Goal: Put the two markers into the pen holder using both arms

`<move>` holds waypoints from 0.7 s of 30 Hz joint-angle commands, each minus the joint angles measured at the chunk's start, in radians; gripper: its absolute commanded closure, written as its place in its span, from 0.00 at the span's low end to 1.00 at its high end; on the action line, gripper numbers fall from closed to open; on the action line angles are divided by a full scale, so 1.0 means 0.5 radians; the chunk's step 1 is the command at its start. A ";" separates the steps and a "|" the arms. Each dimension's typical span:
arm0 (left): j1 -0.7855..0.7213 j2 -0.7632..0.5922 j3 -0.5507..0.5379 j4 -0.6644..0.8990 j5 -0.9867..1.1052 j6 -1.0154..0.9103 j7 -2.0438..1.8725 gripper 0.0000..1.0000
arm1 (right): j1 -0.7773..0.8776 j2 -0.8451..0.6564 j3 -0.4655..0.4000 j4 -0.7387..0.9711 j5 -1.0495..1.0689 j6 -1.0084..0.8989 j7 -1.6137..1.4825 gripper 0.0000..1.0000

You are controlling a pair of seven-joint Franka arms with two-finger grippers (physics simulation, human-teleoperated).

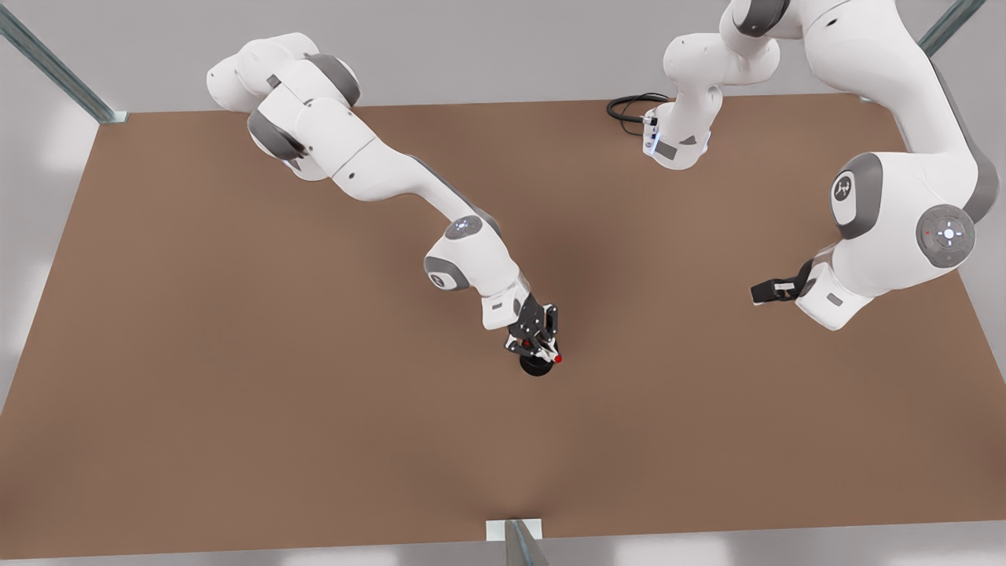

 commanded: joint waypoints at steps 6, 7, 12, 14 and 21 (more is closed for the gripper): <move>0.015 -0.001 0.003 -0.002 0.000 0.023 -0.043 0.00 | -0.008 0.007 0.000 0.014 -0.069 0.021 0.074 0.74; 0.034 -0.001 0.003 -0.002 0.000 0.023 -0.025 0.00 | -0.008 0.007 0.000 0.017 -0.069 0.021 0.074 0.74; 0.034 -0.001 0.003 -0.002 0.003 0.026 -0.016 0.00 | -0.005 0.025 -0.003 0.023 -0.088 0.076 0.074 0.74; 0.037 -0.001 0.003 -0.002 0.003 0.026 -0.016 0.00 | 0.023 0.047 -0.034 0.023 -0.088 0.122 0.074 0.74; 0.058 -0.004 0.003 0.001 0.003 0.026 -0.004 0.00 | 0.075 0.093 -0.070 0.091 -0.082 0.119 0.077 0.00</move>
